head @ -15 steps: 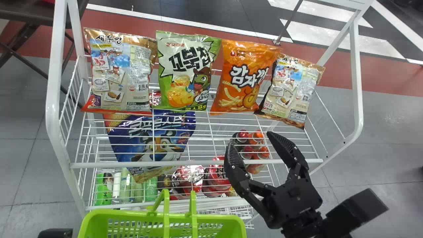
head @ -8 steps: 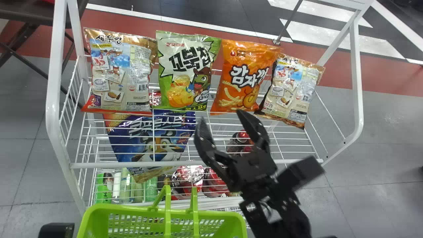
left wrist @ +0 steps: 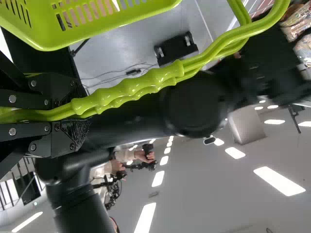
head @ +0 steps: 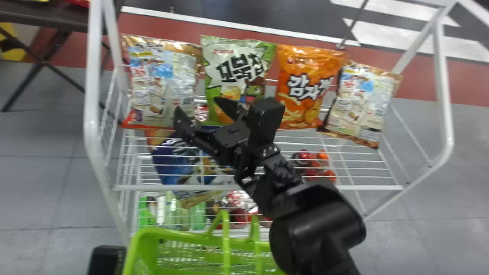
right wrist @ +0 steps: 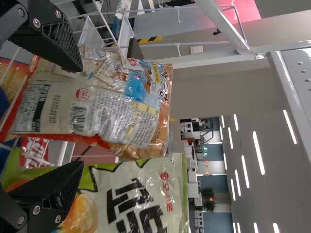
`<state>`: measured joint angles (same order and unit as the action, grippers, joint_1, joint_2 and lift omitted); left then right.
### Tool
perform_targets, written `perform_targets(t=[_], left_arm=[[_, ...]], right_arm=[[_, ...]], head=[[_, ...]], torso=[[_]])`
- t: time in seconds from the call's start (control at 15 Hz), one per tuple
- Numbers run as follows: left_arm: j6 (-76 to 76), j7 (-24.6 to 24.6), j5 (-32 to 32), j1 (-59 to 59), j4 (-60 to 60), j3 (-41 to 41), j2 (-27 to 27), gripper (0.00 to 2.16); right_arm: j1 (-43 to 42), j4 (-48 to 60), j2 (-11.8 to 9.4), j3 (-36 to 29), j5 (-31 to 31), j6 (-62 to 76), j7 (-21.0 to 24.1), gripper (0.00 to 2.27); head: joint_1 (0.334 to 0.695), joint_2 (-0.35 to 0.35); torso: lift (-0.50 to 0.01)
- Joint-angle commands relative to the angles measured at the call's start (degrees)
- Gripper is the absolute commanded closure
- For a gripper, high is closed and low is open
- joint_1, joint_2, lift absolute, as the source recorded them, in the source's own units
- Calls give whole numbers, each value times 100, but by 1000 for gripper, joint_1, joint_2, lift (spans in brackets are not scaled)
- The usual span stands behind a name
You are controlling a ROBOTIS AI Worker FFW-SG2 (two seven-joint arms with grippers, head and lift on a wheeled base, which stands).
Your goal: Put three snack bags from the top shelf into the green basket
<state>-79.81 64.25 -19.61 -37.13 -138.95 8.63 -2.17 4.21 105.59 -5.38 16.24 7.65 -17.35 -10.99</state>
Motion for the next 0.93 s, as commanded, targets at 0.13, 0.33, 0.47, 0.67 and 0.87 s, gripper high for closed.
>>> perform_targets(t=[0.13,0.33,0.47,0.67,0.87], left_arm=[[-66,18,1,-13,26,-19,24,1760],[-83,18,-8,-4,35,-19,24,1760],[-101,35,-34,31,88,-19,6,1760],[-136,35,-69,136,132,7,6,1760],[-206,35,-104,198,193,7,-3,1760]], right_arm=[[-887,-1067,292,213,140,-72,-210,144],[-1194,-1287,433,222,140,-600,-553,1166],[-1133,-970,433,195,228,-1285,-764,2246],[-913,-267,292,142,334,-2006,-826,2246],[-720,313,11,-33,527,-2463,-861,2246]], head=[[695,-143],[695,-92],[695,-68],[695,-46],[695,-59]], torso=[[-45],[-45],[-45],[-45],[-45]])
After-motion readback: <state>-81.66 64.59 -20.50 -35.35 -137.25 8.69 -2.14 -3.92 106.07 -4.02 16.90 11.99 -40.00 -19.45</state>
